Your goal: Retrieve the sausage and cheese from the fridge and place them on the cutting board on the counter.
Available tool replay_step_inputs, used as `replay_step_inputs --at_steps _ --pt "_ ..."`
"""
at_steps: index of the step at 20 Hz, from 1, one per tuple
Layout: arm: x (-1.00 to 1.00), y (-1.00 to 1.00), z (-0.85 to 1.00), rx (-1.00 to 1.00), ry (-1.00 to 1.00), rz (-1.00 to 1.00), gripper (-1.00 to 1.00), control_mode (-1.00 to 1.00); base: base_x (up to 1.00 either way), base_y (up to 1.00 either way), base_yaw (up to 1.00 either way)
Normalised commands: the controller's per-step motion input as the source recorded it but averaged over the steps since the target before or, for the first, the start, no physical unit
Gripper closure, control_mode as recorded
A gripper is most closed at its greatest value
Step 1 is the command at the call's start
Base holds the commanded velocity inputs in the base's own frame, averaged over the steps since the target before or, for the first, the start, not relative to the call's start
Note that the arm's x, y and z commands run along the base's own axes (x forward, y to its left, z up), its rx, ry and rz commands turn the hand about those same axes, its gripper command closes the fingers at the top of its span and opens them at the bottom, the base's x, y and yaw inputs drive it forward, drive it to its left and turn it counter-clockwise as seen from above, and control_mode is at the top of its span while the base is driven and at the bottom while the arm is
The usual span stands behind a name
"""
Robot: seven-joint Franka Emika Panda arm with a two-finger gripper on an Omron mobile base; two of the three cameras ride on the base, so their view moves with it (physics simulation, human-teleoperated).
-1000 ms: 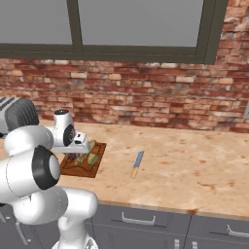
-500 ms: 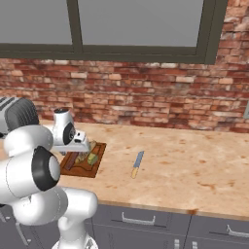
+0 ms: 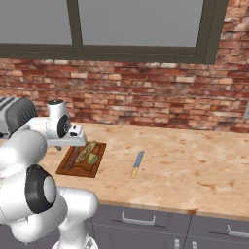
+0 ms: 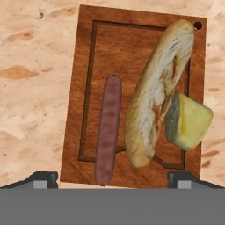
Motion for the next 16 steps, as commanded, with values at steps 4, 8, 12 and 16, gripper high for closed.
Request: replay_step_inputs --at_steps 4,8,12,16 --pt "-0.45 -0.01 0.34 0.00 -0.08 0.00 -1.00 -1.00 0.00 0.00 0.00" --pt "-0.56 -0.04 0.24 0.00 -0.16 0.00 -1.00 -1.00 0.00 0.00 0.00" --pt "-0.61 -0.18 0.17 0.00 -0.17 0.00 -1.00 -1.00 0.00 0.00 0.00" --pt "-0.69 -0.38 0.02 0.05 -0.23 0.00 -1.00 -1.00 0.00 0.00 0.00"
